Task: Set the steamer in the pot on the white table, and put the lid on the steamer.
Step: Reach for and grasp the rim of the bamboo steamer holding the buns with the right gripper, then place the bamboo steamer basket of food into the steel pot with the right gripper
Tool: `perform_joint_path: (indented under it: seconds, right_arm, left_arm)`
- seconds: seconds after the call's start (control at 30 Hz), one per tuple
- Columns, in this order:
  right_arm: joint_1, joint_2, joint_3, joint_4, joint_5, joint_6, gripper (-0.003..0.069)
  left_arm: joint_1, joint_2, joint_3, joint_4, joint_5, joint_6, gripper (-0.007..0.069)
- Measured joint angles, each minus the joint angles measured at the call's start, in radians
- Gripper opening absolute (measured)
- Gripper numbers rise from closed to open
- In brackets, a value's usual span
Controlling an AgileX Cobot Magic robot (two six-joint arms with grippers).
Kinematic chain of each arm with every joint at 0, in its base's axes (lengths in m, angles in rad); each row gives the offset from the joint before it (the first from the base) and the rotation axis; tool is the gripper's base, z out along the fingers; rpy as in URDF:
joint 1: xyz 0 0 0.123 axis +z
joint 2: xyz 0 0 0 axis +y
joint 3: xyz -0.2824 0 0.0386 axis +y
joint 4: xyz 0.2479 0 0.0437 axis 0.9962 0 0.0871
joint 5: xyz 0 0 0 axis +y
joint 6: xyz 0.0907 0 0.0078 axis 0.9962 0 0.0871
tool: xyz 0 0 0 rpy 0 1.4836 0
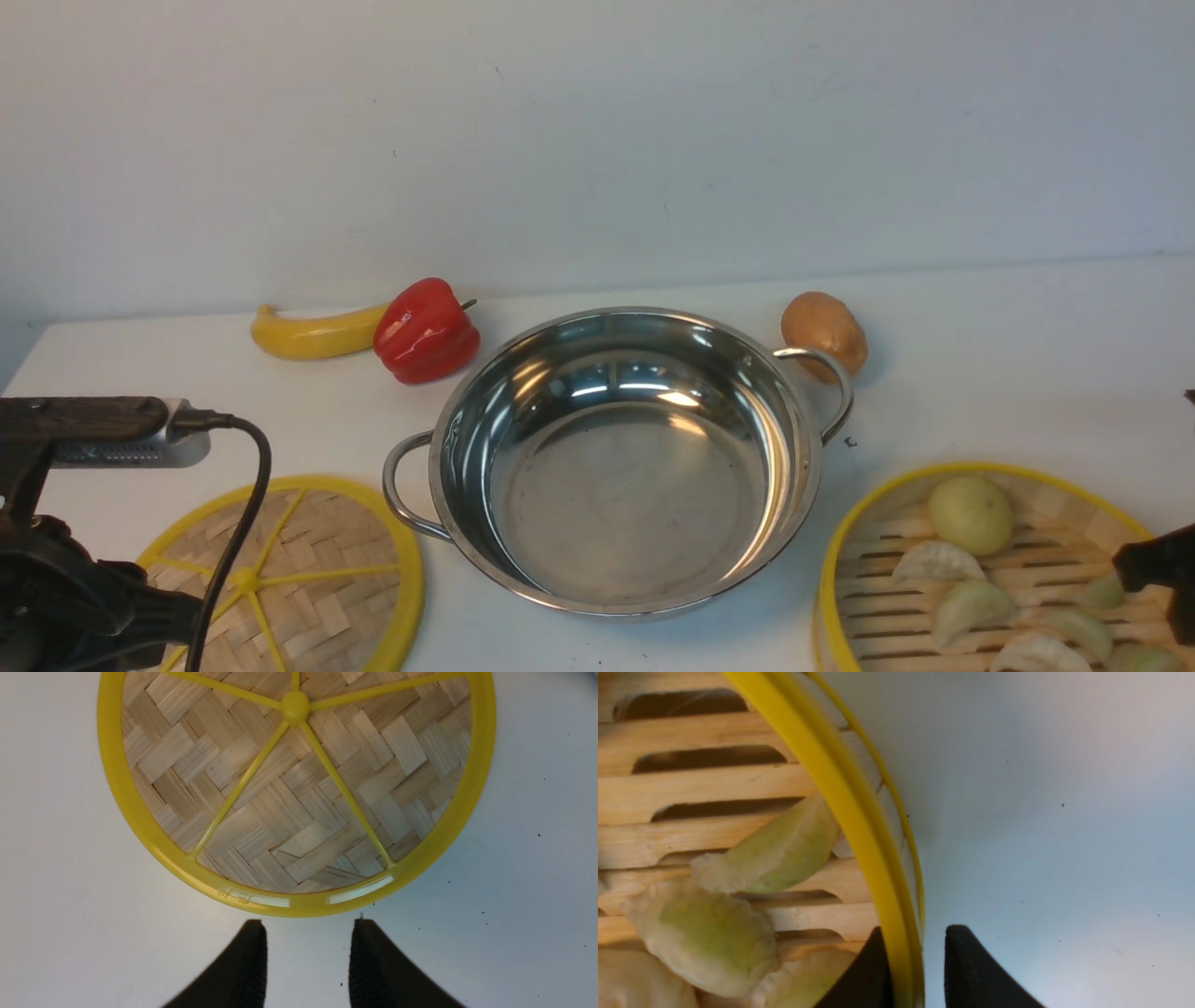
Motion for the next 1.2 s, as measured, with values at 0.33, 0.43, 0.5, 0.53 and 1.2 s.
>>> perform_joint_path:
  seconds: [0.33,0.43,0.5,0.53,1.2]
  right_arm:
    - [0.0,0.002,-0.008,0.008,0.027,-0.032,0.0063]
    - [0.0,0.007,-0.052,-0.01,0.108,-0.032,0.0063]
    - [0.0,0.007,-0.084,-0.01,0.155,-0.036,0.0063]
    - [0.0,0.007,-0.105,-0.018,0.182,-0.037,0.0063]
    - [0.0,0.007,-0.44,-0.101,0.363,-0.071,0.0072]
  left_arm:
    - [0.0,0.0,0.0,0.0,0.0,0.0,0.0242]
    - [0.0,0.0,0.0,0.0,0.0,0.0,0.0242]
    - [0.0,0.0,0.0,0.0,0.0,0.0,0.0242]
    - [0.0,0.0,0.0,0.0,0.0,0.0,0.0242]
    - [0.0,0.0,-0.001,0.0,0.0,0.0,0.0242]
